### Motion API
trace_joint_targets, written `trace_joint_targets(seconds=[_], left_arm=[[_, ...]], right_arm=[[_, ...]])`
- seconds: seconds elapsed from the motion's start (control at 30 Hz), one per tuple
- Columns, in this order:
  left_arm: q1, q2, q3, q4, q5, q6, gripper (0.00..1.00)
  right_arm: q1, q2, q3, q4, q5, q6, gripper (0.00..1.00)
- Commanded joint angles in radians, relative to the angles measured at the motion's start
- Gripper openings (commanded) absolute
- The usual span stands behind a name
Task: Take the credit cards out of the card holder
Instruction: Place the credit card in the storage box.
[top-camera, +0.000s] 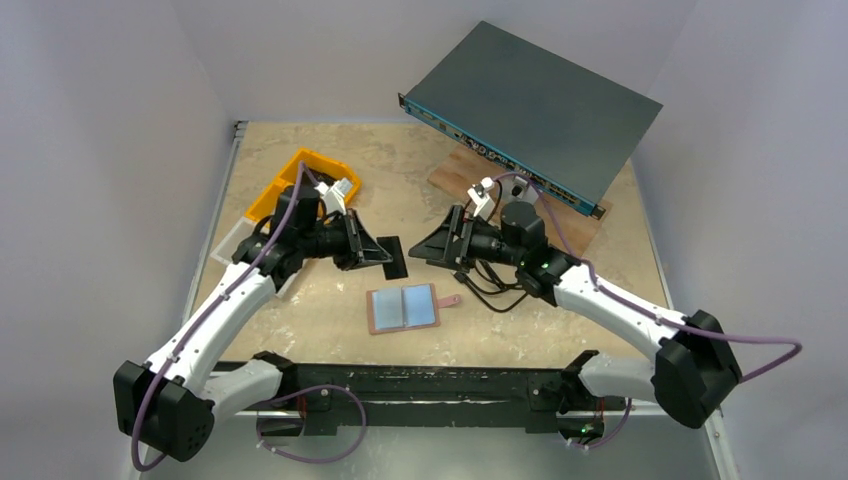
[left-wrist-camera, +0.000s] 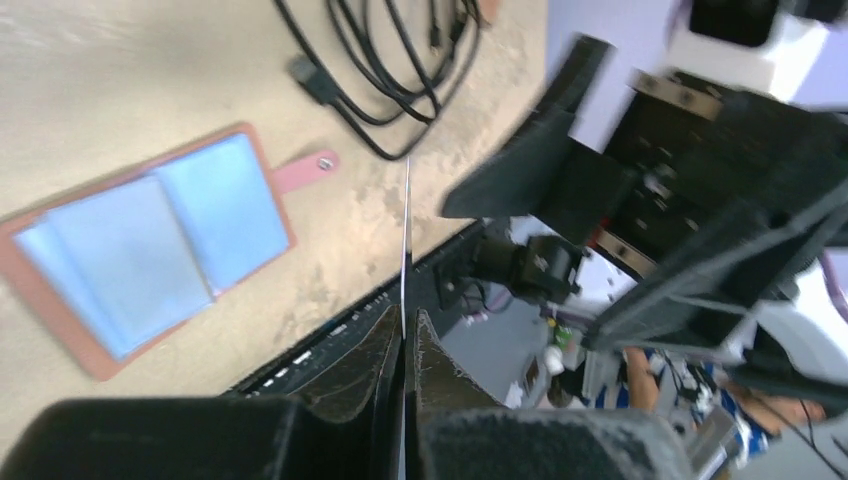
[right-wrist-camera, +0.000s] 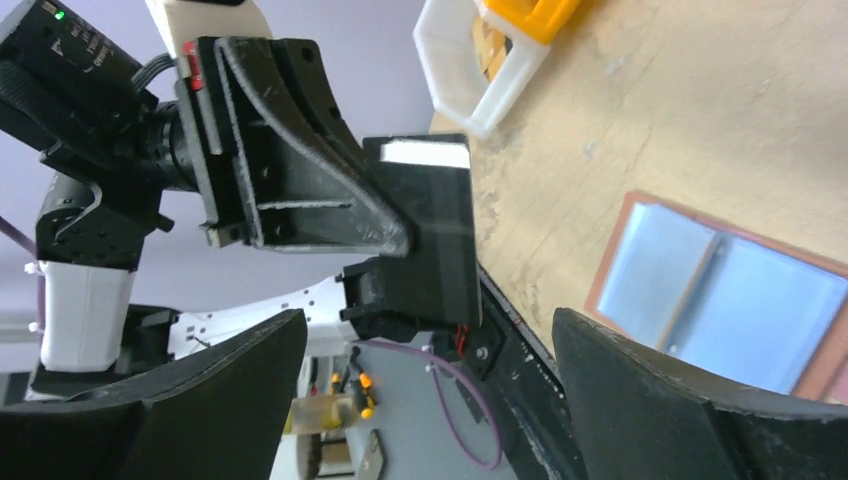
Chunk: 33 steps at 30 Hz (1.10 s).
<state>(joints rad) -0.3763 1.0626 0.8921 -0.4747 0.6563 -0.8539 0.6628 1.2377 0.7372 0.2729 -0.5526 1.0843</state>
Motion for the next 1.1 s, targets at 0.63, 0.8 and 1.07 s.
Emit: trace_joint_targets(seconds=[0.63,0.8,1.07], left_arm=[[0.334,0.612,0.573,-0.004,-0.523,-0.040,0.00],[0.376,0.727,0.638,0.024,-0.513,-0.030,0.00],[0.450,0.851,0.689,0.060,-0.498,-0.021,0.00]], right_arm=[[0.000,-0.259,0.064,-0.380,0.268,-0.218,0.99],[0.000,-0.284,0.067,-0.412,0.280,-0.225,0.99],[0.000,-0.294,0.047,-0.401,0.276,-0.208,0.99]])
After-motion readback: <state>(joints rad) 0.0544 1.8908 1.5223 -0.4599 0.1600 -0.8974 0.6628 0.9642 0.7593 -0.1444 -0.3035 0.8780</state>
